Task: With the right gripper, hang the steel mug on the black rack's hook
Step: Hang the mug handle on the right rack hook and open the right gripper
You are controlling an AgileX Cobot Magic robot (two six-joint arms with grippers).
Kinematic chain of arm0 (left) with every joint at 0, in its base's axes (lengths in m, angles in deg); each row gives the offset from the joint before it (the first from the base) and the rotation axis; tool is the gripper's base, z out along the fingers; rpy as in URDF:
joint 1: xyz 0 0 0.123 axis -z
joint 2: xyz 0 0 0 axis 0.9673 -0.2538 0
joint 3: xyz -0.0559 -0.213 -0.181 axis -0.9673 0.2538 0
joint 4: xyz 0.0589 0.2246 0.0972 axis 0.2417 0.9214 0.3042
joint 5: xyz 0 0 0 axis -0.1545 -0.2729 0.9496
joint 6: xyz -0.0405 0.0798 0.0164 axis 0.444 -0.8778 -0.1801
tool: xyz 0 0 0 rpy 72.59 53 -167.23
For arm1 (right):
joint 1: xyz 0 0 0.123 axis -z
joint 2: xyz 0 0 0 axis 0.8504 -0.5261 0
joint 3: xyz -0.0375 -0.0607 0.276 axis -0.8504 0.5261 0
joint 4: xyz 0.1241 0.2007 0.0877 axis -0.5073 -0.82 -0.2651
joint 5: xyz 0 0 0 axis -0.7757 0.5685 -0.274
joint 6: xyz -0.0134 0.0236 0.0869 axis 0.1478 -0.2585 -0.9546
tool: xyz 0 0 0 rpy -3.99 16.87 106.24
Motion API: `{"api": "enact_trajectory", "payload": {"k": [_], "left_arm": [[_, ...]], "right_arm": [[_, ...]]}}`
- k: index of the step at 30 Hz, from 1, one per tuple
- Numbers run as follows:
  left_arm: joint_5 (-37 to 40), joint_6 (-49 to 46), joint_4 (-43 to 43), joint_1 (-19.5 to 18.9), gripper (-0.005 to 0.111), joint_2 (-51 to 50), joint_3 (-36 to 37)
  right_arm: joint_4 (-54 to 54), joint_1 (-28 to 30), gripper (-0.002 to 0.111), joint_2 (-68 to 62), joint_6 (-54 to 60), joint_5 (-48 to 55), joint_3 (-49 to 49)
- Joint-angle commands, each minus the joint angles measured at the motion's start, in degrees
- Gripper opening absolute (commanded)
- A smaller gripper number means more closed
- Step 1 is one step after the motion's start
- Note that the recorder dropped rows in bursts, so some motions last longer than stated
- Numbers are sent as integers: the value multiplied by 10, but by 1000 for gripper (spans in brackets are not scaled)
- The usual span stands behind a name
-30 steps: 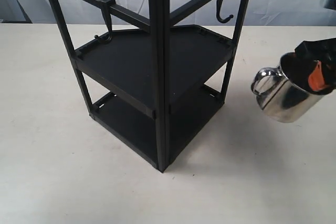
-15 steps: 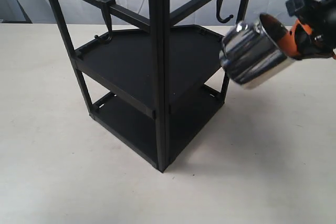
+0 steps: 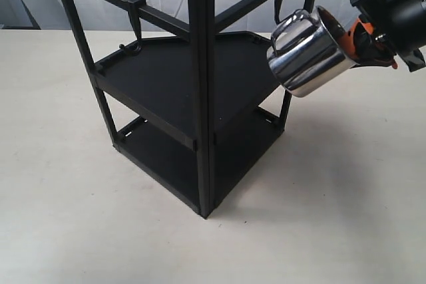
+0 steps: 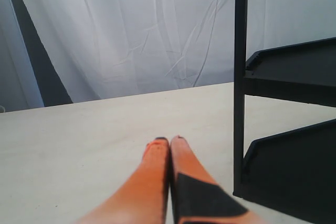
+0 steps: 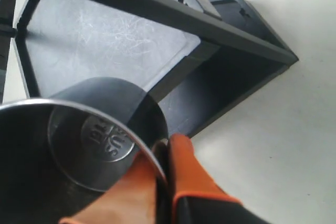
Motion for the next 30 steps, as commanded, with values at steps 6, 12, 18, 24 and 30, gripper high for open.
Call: {"api": "enact_trajectory", "payload": {"k": [6,12,18,24,30], "left_arm": [[-3,1,0,3,2,3,0],[-3,1,0,3,2,3,0],[-3,1,0,3,2,3,0],[-3,1,0,3,2,3,0],[-3,1,0,3,2,3,0]], "right_arm": [[10,3,-1,-31,5,-3,-4],[45,3,-1,-32,5,-12,-4],[45,3,2,-32,5,-31,-4],[45,3,46,-32,5,-38,-4],[43,3,65,-31,5,-28,-4]]}}
